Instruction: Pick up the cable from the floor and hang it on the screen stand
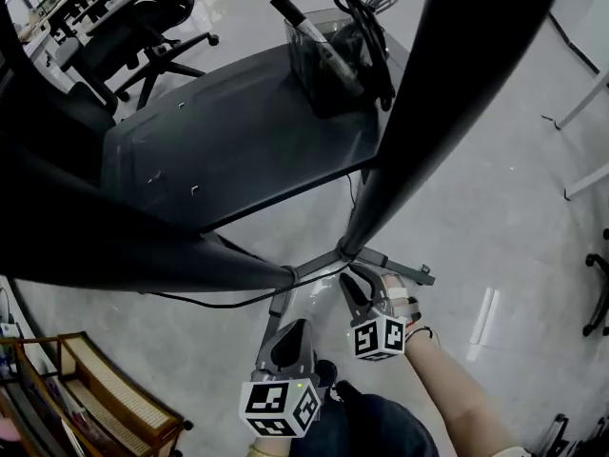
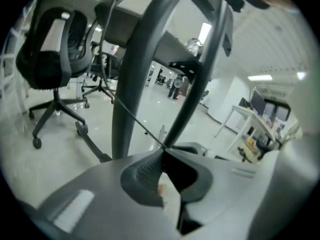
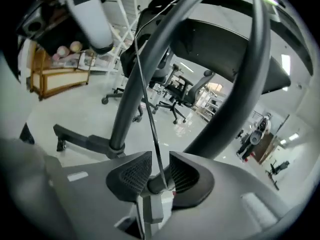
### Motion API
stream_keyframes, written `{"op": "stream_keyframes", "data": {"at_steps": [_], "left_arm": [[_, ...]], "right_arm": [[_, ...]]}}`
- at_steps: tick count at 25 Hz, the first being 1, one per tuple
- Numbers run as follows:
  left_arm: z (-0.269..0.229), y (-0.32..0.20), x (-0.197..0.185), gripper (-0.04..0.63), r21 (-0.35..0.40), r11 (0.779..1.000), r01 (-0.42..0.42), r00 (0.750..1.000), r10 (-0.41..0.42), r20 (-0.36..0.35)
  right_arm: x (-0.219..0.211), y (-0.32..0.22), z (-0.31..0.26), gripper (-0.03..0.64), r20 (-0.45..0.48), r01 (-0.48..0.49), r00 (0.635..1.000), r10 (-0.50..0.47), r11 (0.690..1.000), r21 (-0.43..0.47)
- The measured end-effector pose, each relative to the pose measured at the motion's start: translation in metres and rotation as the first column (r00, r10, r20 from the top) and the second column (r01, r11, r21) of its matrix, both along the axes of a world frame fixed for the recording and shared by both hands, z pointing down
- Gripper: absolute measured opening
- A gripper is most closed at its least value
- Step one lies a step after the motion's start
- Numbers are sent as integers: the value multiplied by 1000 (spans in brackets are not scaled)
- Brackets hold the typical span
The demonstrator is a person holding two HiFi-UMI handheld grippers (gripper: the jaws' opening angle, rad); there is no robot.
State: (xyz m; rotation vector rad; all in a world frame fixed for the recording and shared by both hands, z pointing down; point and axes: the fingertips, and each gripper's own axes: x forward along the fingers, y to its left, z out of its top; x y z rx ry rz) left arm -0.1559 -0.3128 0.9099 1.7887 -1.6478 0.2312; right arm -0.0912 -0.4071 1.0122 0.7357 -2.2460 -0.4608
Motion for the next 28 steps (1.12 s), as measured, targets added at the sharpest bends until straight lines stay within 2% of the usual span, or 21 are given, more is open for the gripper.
{"op": "stream_keyframes", "data": {"at_steps": [2,4,6,11,15,18,21,25,28], "left_arm": [[9,-11,-12,6,6,999,54,997,-54,-56],[15,-17,-21,6,5,998,69,997,-68,-29],[18,-18,-24,6,0,998,58,998,-58,8],[18,-16,-21,6,-1,999,37,998,-37,41],[-3,-2,-10,6,-21,1000,22,998,-21,54],[-35,9,3,6,-31,999,17,999,-16,48],[-92,22,13,6,-26,1000,-2,998,3,63],[-210,43,33,6,1,999,-42,994,42,103],[-301,53,49,6,16,997,-73,982,69,177]], "right_arm": [[-3,-7,14,92,-42,41,998,-39,998,40],[-6,-12,23,73,-77,67,995,-62,995,70],[-9,-14,26,21,-90,85,993,-77,992,90],[-10,-15,23,20,-81,69,995,-62,994,90],[-1,-3,-9,18,-62,48,997,-42,994,98],[15,2,-61,17,-4,0,1000,0,996,89],[34,12,-139,15,68,-58,996,53,995,76],[67,35,-270,15,116,-107,988,98,991,77],[86,53,-373,12,156,-141,979,132,989,47]]}}
